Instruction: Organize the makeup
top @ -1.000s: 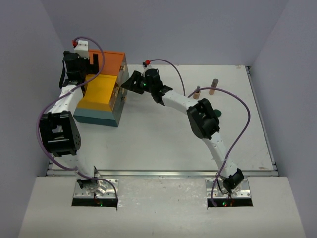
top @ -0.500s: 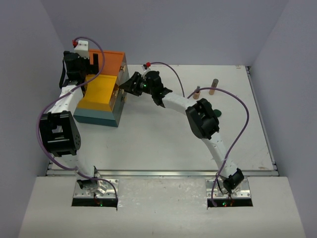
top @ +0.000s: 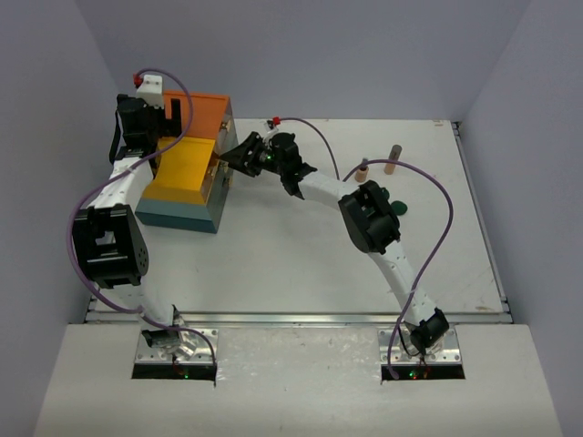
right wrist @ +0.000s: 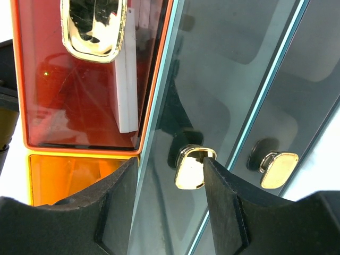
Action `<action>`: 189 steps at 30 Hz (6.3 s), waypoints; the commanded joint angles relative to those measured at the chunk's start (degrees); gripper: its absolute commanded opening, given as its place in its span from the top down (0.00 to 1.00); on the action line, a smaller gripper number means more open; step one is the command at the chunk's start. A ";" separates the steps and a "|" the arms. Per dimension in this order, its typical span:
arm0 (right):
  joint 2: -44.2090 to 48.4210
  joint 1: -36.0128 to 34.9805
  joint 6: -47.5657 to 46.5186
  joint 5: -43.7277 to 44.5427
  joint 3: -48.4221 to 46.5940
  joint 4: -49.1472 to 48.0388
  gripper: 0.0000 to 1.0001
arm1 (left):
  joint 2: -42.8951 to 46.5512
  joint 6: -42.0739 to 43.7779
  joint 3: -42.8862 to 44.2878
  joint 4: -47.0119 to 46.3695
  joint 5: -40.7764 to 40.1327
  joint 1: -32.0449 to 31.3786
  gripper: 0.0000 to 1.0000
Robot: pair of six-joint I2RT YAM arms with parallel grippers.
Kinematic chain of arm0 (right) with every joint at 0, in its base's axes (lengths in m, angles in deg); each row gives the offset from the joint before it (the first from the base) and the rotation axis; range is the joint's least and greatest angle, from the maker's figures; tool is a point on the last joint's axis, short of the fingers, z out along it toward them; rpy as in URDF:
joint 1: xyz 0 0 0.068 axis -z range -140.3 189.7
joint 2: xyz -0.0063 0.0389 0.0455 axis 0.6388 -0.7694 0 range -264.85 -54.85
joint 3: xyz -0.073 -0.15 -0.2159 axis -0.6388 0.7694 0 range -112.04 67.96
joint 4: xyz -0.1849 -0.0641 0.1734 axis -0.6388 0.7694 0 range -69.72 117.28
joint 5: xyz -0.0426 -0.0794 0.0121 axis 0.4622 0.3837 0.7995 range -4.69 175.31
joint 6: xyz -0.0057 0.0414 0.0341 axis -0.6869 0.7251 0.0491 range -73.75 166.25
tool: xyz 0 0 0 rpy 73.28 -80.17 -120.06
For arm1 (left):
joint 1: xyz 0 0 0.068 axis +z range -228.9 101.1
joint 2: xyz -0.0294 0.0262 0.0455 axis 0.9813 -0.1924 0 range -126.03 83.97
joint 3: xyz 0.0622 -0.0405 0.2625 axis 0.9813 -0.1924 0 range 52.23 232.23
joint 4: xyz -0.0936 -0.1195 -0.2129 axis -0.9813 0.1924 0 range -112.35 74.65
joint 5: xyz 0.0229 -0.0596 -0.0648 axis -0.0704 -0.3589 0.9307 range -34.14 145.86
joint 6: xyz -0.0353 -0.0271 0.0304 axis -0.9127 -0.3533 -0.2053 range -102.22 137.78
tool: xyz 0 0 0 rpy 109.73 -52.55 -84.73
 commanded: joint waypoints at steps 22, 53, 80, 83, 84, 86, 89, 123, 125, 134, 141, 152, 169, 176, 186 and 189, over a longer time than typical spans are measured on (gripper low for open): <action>0.29 -0.74 -0.02 0.24 5.12 -3.92 0.51 | -1.51 2.69 -3.29 12.18 -2.00 0.02 0.00; 5.56 2.30 1.93 1.76 17.09 -13.25 1.00 | -1.97 3.06 -2.65 12.53 -3.42 0.02 0.00; 31.98 11.87 -23.14 -5.47 40.49 0.52 0.79 | -0.03 2.60 -3.25 12.82 -2.51 0.02 0.00; 38.06 11.32 -30.27 -4.21 39.81 7.23 0.60 | 0.22 2.43 -1.92 13.36 -1.72 0.02 0.00; 39.99 11.23 -33.05 -2.87 39.74 10.38 0.53 | 0.31 2.42 -1.53 13.64 -1.64 0.02 0.00; 45.38 11.03 -41.47 3.00 38.94 21.15 0.41 | 0.47 2.26 -0.36 14.45 -1.47 -0.02 0.00; 51.93 11.00 -48.37 11.51 39.99 33.73 0.27 | 1.38 2.01 0.65 15.38 -0.01 0.02 0.00; 57.65 19.22 -57.13 35.97 51.70 49.98 0.01 | 19.99 2.72 -5.24 23.08 14.43 -0.15 0.00; 56.94 20.98 -56.84 32.27 52.46 49.98 0.01 | 20.14 3.43 -5.92 23.08 14.18 -0.15 0.00; 53.70 21.88 -61.14 28.67 52.76 47.59 0.02 | 20.06 3.39 -6.96 23.01 14.42 -0.15 0.00; 49.58 23.88 -62.12 29.11 50.80 47.87 0.21 | 21.26 3.82 -7.49 23.43 14.53 -0.15 0.00; 47.34 23.99 -65.16 29.78 50.60 47.78 0.49 | 23.61 3.57 -7.42 25.92 18.06 -0.15 0.00; 49.93 23.62 -64.14 21.78 48.41 52.63 1.00 | 29.39 6.48 -6.63 34.70 30.05 -0.24 0.00; 59.97 19.34 -57.06 11.07 46.33 49.37 1.00 | 31.28 8.66 -5.58 38.74 38.25 -1.51 0.00; 57.29 8.52 -42.08 2.95 34.37 42.08 1.00 | 37.04 19.30 -10.14 42.03 32.93 -17.39 0.00; 55.50 6.01 -38.60 1.79 32.57 37.40 1.00 | 39.32 22.51 -12.89 41.01 28.79 -25.08 0.00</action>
